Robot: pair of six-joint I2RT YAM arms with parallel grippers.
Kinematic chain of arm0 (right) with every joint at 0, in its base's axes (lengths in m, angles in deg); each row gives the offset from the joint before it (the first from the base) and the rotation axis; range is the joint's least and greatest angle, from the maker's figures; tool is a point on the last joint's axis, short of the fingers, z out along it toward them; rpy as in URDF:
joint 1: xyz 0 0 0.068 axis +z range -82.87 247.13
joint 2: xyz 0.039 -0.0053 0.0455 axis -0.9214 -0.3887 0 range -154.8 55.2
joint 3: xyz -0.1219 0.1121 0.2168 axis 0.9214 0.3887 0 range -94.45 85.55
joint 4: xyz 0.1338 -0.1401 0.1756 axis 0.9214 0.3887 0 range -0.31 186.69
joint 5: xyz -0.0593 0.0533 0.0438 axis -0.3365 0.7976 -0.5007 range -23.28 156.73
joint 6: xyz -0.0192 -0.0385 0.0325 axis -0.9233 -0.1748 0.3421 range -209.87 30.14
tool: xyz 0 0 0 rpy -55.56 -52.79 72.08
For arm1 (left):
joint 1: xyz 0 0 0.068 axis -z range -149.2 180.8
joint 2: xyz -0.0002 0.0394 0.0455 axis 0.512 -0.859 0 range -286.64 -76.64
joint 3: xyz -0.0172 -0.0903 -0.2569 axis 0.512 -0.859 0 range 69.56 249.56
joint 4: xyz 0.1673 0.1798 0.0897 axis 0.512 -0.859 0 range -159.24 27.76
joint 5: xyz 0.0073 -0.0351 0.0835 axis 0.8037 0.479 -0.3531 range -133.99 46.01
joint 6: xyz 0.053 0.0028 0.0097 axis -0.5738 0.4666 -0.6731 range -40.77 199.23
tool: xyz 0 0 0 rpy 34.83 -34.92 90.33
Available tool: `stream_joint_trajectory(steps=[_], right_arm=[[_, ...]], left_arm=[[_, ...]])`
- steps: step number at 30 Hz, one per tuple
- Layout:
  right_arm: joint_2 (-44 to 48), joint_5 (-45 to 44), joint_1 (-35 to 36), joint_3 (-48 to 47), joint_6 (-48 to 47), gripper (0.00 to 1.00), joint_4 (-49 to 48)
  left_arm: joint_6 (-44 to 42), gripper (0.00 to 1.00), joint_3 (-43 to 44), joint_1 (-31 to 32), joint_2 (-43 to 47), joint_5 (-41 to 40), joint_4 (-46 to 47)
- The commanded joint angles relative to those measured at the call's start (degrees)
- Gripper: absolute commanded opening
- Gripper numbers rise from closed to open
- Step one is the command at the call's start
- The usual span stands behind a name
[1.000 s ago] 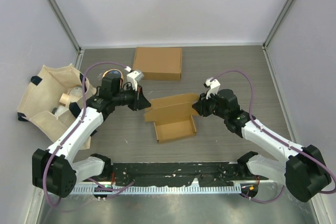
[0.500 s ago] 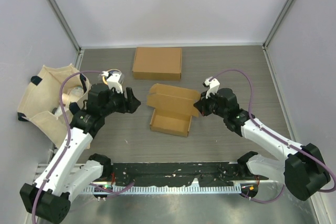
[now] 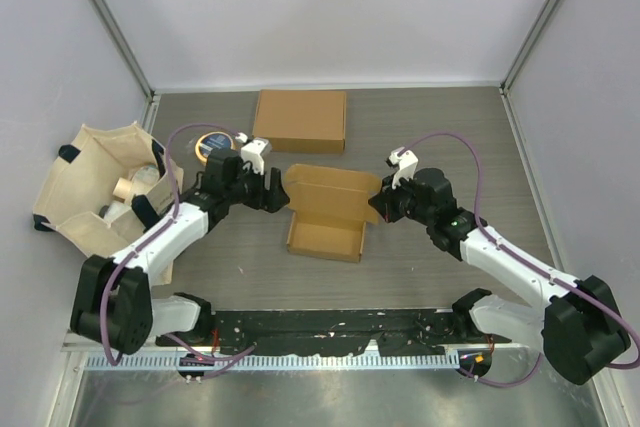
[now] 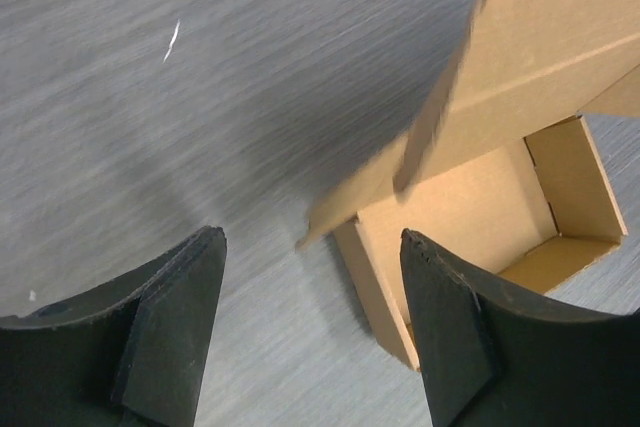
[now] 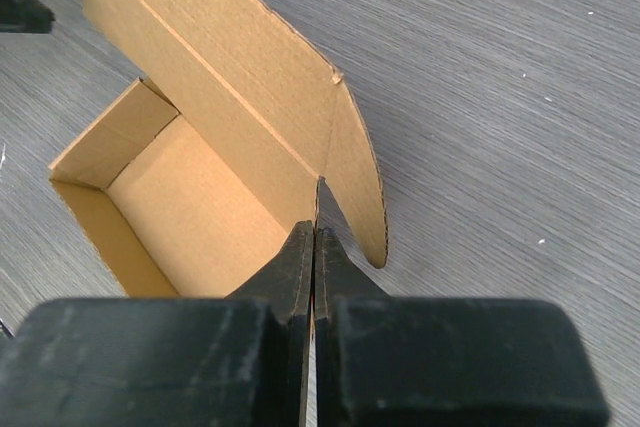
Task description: Fold the paper box
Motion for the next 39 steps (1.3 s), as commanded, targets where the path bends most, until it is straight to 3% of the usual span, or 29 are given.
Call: stream_joint_trajectory(steps=[1, 5, 9, 12, 19, 21, 24, 33, 39], right_arm=[[2.2, 1.0, -0.1, -0.1, -0.6, 0.01, -1.1], [1.9, 1.6, -0.1, -0.5, -0.6, 0.01, -1.0], [1.9, 1.6, -0.1, -0.7, -0.7, 0.01, -1.1], [1.8, 1.1, -0.1, -0.7, -0.7, 0.01, -1.0], [1.2, -1.1, 0.0, -1.9, -0.7, 0.01, -0.8], [0.7, -2.4, -0.1, -2.4, -0.3, 0.01, -0.8], [0.5, -2.8, 0.0, -2.8, -0.2, 0.01, -0.9], [0.8, -4.2, 0.6, -3.5, 1.0, 0.01, -1.5], [-0.1, -5.2, 1.4, -4.0, 2.3, 0.01, -2.5]], left_arm=[[-6.0, 0.73, 4.5, -0.2, -4.0, 8.0, 8.2], [-7.8, 0.66, 6.6, -0.2, -6.5, 14.0, 9.0], [-8.0, 0.43, 7.1, -0.2, -8.1, 17.0, 7.3], [-7.5, 0.29, 6.7, -0.2, -8.0, 16.9, 6.7], [-7.6, 0.09, 9.3, 1.2, -7.4, 11.5, 2.0], [-7.8, 0.08, 10.6, 2.3, -7.5, 9.2, -0.8], [-7.6, 0.14, 10.6, 2.5, -7.9, 8.6, -2.9], [-7.2, 0.09, 11.4, 6.4, -7.3, 1.9, -4.9], [-7.5, 0.17, 10.2, 7.9, -6.3, -1.1, -4.6]])
